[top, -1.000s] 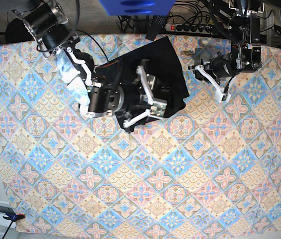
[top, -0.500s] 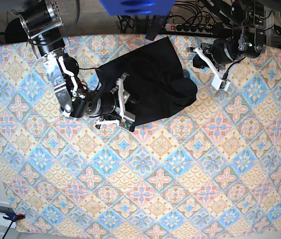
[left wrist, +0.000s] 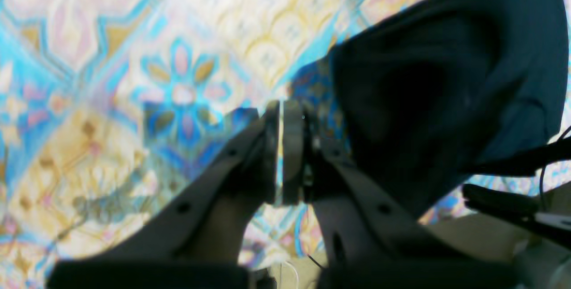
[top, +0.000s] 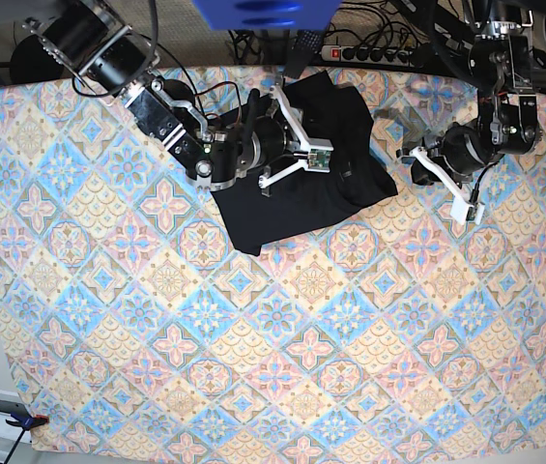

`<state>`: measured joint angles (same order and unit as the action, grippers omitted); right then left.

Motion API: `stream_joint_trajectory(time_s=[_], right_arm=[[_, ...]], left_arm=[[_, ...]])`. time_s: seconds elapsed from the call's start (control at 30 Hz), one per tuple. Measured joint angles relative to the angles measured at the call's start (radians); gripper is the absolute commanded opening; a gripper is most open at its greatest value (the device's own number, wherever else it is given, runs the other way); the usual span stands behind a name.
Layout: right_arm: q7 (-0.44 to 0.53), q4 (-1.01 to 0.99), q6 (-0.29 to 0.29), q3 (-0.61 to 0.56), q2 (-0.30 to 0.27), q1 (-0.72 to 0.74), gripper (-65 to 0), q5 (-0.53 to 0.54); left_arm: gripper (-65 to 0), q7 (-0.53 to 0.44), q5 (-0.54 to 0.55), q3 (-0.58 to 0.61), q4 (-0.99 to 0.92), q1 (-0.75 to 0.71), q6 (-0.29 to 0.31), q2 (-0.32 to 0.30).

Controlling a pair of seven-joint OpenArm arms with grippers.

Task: Fold the T-shirt properly
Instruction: 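Fold the held end over onto the strip with the right gripper, then grasp the folded bundle with both grippers and flatten it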

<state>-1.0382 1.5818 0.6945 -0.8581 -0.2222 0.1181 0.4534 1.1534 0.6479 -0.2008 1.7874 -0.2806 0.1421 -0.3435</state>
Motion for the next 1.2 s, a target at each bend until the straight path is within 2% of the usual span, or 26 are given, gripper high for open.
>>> stream_joint_trajectory(time_s=[0.1,0.23,0.37,0.47,0.57,0.7,0.8,0.87,0.97,1.1,1.17,1.2], right_arm=[[-0.005,-0.005,0.0,0.005,-0.013,0.006,-52.8,-0.008],[0.0,-0.005,0.001,0.002,-0.003,0.0,-52.8,0.0],[0.004,0.004,0.001,0.036,-0.017,-0.001,-52.9,0.003],[0.002,0.038,0.004,0.137,-0.057,-0.008,-52.9,0.002],[-0.001,0.095,0.0,0.29,-0.097,-0.005,-52.9,-0.006],[0.002,0.104,0.001,0.426,-0.094,0.003,-52.9,-0.004],[0.01,0.076,0.002,0.476,-0.079,-0.001,-52.9,0.008],[0.002,0.045,0.004,0.491,-0.063,0.004,-52.9,-0.002],[-0.016,-0.006,-0.002,0.497,0.006,0.051,-52.9,-0.023],[0.037,-0.057,0.001,0.489,0.09,0.106,-52.9,0.02],[0.026,-0.092,0.005,0.486,0.089,0.1,-52.9,0.018],[0.016,-0.111,0.005,0.486,0.082,0.09,-52.9,-0.019]], left_arm=[[-64.0,0.009,-0.019,0.0,-0.097,0.032,-0.006,0.001],[-64.0,0.002,-0.019,-0.002,-0.201,0.104,-0.01,0.047],[-64.2,0.006,-0.002,0.002,-0.16,0.089,-0.008,0.054],[-64.2,0.042,-0.012,-0.003,-0.031,-0.013,-0.004,0.041],[-64.2,0.055,-0.008,0.002,0.063,-0.119,-0.002,0.048],[-64.1,0.05,-0.017,0.015,0.063,-0.154,-0.004,0.047],[-64.1,0.04,-0.018,0.076,0.062,-0.146,-0.006,0.042],[-64.1,0.036,-0.012,0.113,0.044,-0.133,-0.006,0.065],[-64.1,-0.001,-0.011,0.151,-0.032,-0.104,-0.006,0.103],[-64.2,-0.063,-0.019,0.235,-0.138,-0.076,-0.009,0.115],[-64.3,-0.116,-0.005,0.288,-0.175,-0.071,-0.009,0.111],[-64.3,-0.142,0.008,0.322,-0.196,-0.065,-0.006,0.111]])
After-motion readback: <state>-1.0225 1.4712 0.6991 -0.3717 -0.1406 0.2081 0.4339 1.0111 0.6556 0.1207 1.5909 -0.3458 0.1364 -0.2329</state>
